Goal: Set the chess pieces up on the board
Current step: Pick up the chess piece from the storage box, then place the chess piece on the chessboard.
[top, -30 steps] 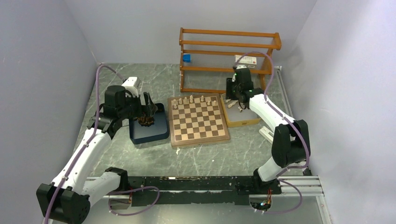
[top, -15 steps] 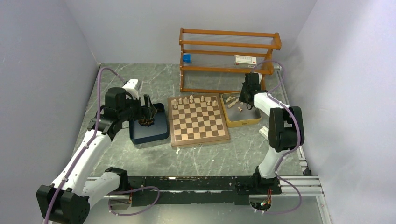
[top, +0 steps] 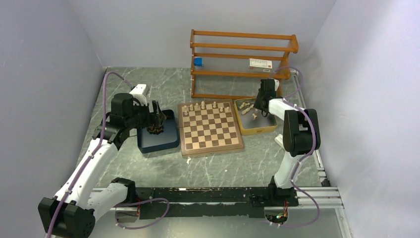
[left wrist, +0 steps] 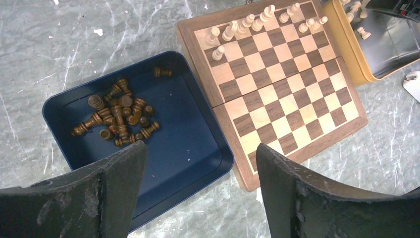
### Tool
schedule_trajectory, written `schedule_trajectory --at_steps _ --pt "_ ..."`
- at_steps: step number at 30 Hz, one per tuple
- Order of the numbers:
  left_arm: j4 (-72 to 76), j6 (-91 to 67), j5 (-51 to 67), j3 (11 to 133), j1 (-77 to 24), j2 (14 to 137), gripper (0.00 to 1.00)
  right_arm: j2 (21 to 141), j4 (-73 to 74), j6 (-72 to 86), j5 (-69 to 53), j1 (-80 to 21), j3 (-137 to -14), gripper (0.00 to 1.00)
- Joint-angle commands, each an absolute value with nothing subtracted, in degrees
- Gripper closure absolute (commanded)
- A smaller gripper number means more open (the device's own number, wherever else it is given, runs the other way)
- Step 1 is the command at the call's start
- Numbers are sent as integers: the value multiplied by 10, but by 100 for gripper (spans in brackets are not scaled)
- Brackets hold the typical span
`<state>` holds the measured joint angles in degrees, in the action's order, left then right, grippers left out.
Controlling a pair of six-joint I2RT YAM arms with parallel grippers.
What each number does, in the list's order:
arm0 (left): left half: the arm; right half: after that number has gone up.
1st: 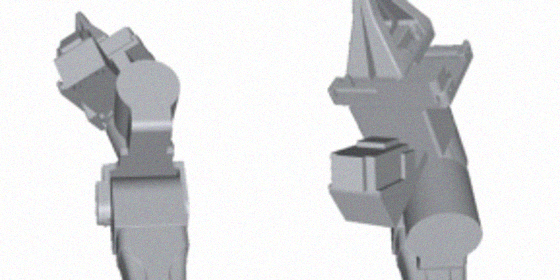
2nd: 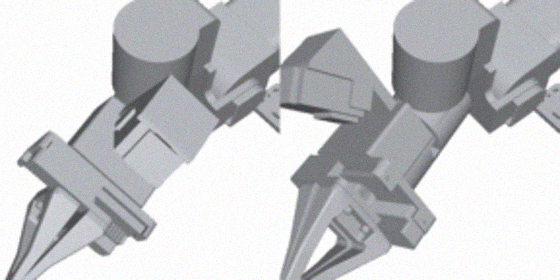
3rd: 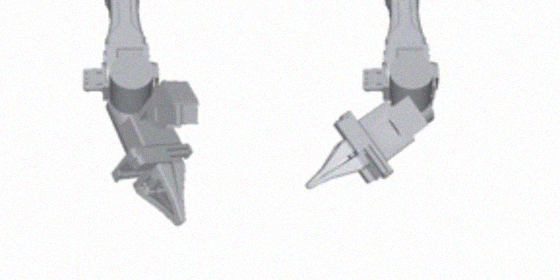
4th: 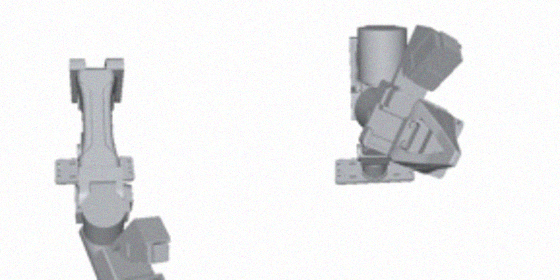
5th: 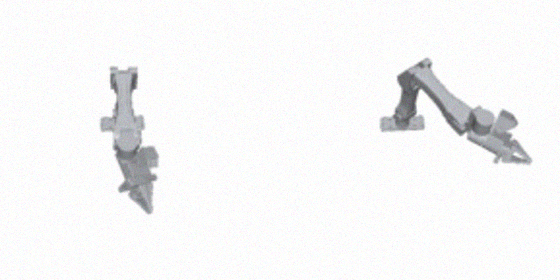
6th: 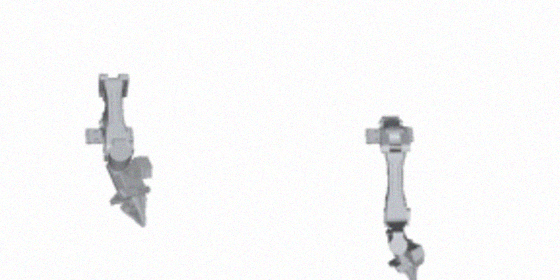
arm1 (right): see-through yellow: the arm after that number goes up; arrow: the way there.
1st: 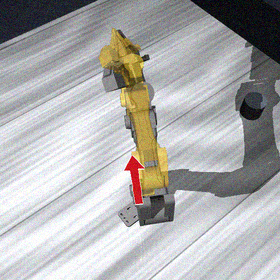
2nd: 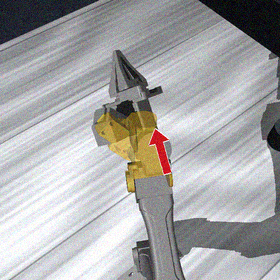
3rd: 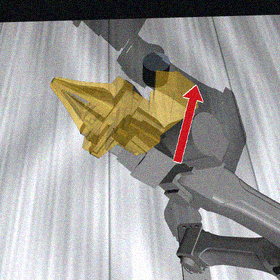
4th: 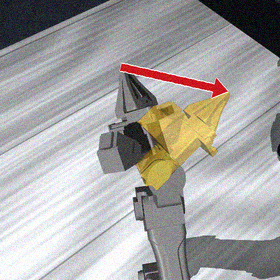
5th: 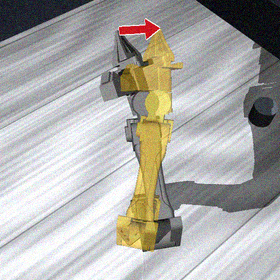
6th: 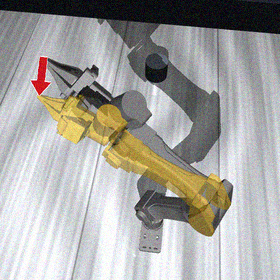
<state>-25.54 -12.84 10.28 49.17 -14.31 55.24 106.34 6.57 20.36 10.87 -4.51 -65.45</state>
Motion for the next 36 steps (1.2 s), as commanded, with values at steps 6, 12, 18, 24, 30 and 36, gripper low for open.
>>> schedule_trajectory --at_steps 6,12,18,24,30,36 --pt "-246 -123 92 497 -147 549 16 1102 59 204 108 -42 -666 68" --pt "-246 -126 90 497 -147 551 18 1103 66 191 111 -43 -666 80" --pt "-242 -129 92 495 -147 556 21 1057 97 166 133 -42 -667 89" --pt "-220 -164 127 495 -147 574 24 987 132 142 109 -60 -671 94" --pt "-162 -242 236 520 -147 610 27 908 127 71 13 -118 -660 95" --pt "-126 -301 350 593 -147 683 30 827 38 23 -113 -218 -612 95"
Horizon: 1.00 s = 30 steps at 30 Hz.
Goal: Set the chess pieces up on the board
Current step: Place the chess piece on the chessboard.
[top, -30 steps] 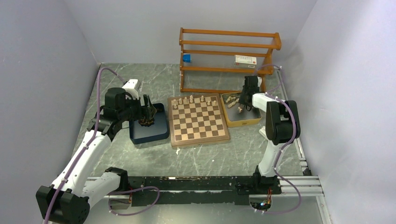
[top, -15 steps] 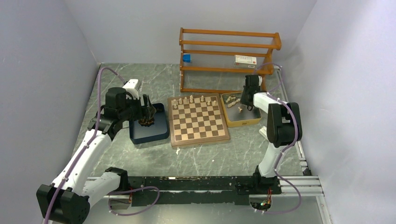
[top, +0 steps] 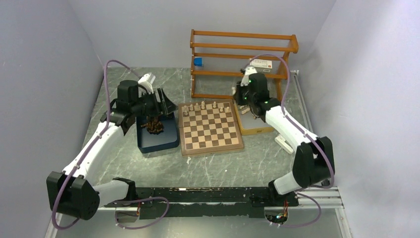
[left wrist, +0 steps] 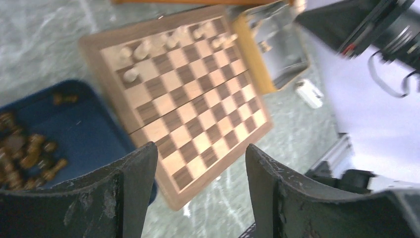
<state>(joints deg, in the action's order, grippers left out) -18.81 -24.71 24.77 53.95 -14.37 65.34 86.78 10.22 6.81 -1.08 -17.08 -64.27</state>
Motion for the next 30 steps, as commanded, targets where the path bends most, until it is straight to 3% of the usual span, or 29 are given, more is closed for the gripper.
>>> schedule_trajectory --at_steps 1,6,14,24,30 --pt "-119 -310 367 602 -147 695 31 813 9 24 -136 -233 -595 95" --pt "-81 -367 433 634 -148 746 35 769 -97 6 -197 -296 -530 94" --pt "-23 -418 483 633 -166 787 36 736 -169 -25 -189 -377 -486 93" --pt "-9 -431 490 638 -208 825 38 747 -171 -36 -184 -408 -495 93" --pt "-7 -431 491 633 -214 837 47 753 -167 -39 -177 -413 -498 93"
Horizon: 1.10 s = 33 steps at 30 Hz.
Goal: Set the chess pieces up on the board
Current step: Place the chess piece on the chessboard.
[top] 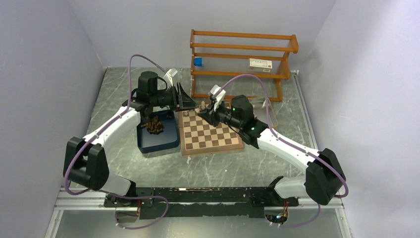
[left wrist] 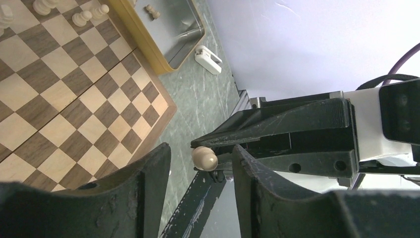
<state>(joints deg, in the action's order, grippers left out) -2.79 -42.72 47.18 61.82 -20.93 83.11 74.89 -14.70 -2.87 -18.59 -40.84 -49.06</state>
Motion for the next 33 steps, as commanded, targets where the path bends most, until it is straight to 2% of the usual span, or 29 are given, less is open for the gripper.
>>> schedule_trajectory --at_steps 1,7,13,15,22,25,33 --pt "-6 -431 493 632 -214 838 50 754 -165 -40 -176 -414 -499 93" --pt "-10 -422 495 638 -213 843 62 759 -163 -46 -175 -416 -499 93" --pt "-28 -401 490 645 -214 848 88 762 -163 -47 -166 -416 -494 94" --pt "-57 -374 473 656 -214 849 94 767 -155 -44 -155 -416 -495 95" --pt "-174 -268 301 715 -242 859 93 778 -101 37 -92 -416 -482 94" --pt "-175 -252 204 721 -272 866 91 770 -63 62 -32 -413 -481 93" --pt "-139 -233 -24 760 -359 933 92 693 -33 87 10 -401 -461 92"
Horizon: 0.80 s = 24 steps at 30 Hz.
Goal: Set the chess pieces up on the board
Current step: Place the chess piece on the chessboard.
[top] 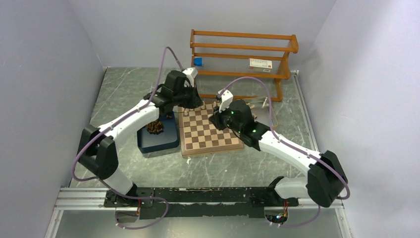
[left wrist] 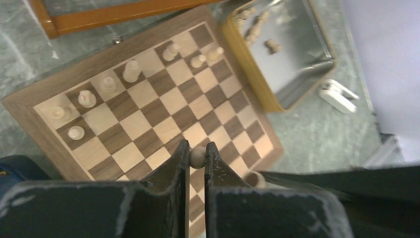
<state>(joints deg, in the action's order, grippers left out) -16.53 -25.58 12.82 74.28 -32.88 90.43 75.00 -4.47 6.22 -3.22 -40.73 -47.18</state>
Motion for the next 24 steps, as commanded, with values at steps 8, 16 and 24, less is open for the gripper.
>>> schedule_trajectory --at_steps 8,16,24 --pt "-54 -227 -183 700 -407 995 91 595 8 73 41 -391 -451 90" --pt "7 -222 -233 669 -407 1019 91 541 24 68 58 -388 -446 89" --pt "36 -216 -249 658 -406 1048 91 540 23 67 59 -387 -442 88"
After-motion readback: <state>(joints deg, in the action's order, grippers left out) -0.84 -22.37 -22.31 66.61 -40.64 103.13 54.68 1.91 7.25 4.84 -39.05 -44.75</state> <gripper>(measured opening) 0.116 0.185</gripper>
